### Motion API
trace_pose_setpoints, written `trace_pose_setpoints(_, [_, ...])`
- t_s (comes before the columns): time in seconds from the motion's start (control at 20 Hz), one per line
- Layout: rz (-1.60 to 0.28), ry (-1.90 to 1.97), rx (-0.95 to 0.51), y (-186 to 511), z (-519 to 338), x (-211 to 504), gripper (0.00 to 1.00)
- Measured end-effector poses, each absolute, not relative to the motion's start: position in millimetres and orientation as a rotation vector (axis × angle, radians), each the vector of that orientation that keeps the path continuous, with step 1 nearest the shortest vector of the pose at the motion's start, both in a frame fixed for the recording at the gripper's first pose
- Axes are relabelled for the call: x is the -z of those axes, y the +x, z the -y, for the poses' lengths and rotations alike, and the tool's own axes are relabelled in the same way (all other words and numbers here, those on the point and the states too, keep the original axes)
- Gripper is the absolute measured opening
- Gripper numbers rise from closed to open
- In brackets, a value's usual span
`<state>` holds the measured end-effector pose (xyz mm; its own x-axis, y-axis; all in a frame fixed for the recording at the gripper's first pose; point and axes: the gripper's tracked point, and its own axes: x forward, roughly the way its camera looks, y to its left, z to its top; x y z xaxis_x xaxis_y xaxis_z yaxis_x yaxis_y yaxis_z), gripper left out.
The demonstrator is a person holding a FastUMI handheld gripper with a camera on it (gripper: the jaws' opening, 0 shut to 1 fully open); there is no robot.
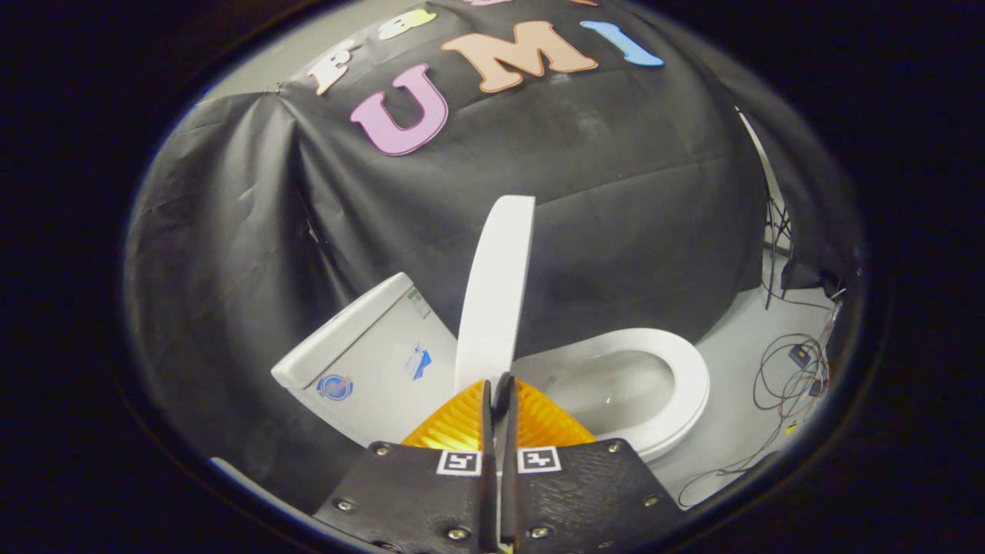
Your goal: Open the toilet lid.
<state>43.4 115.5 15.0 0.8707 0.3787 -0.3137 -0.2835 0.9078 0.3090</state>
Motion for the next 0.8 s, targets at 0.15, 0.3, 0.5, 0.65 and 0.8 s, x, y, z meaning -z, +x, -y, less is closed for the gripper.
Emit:
trace_pose_setpoints(0.15, [-0.365,0.232,-0.363,41.0,-125.0,-19.4,0.03])
trace_pose_setpoints(0.3, [-0.351,0.216,-0.376,40.1,-132.7,-23.2,0.03])
trace_pose_setpoints(0.5, [-0.34,0.213,-0.39,39.8,-136.0,-23.6,0.03])
trace_pose_setpoints(0.65, [-0.327,0.209,-0.397,40.9,-137.8,-24.9,0.03])
trace_pose_setpoints(0.8, [-0.32,0.198,-0.399,39.7,-141.2,-24.2,0.03])
